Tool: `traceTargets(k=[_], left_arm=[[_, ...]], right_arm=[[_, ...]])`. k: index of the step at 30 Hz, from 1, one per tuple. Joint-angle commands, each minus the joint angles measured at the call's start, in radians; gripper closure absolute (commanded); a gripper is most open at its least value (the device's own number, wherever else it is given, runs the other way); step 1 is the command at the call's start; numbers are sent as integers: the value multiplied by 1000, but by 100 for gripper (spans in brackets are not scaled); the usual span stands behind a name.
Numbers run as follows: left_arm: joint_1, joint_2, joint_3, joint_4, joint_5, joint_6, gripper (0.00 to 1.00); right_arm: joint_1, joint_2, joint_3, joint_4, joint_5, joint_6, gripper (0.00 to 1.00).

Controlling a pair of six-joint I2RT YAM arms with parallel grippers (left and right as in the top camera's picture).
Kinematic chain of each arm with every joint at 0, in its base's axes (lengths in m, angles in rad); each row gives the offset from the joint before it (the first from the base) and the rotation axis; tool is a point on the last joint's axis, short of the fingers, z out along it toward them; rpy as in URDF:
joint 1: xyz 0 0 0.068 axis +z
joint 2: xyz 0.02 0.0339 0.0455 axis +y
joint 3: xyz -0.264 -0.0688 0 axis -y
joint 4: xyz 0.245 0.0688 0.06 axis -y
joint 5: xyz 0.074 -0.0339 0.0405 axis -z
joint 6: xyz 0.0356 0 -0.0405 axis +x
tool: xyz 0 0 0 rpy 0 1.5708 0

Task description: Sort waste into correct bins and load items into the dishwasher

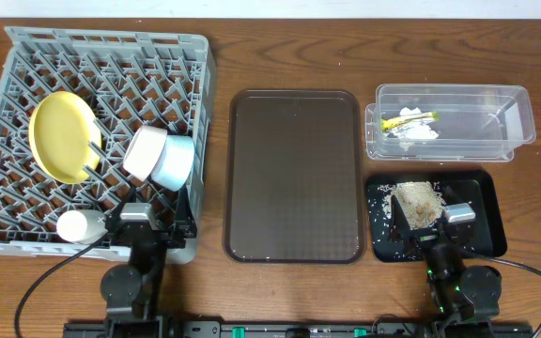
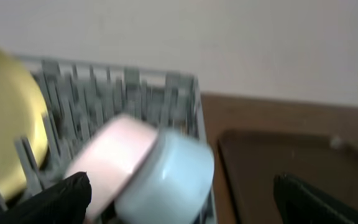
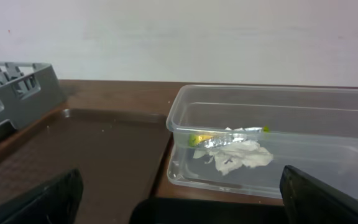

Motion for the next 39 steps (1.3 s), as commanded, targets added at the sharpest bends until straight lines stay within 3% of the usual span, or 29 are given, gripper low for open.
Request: traceTargets(k=[1,9,39], left_arm=[[-4,-9,-6,-4,-13,13,5],[-4,-4,-6,-82,-13,13,5],[-4,13,-6,-82,-13,13,5]], right_arm=[[-7,-2,-1,-4,2,-5,1],[-7,-2,-1,-4,3,-5,1],[-7,-2,-1,-4,2,-5,1]])
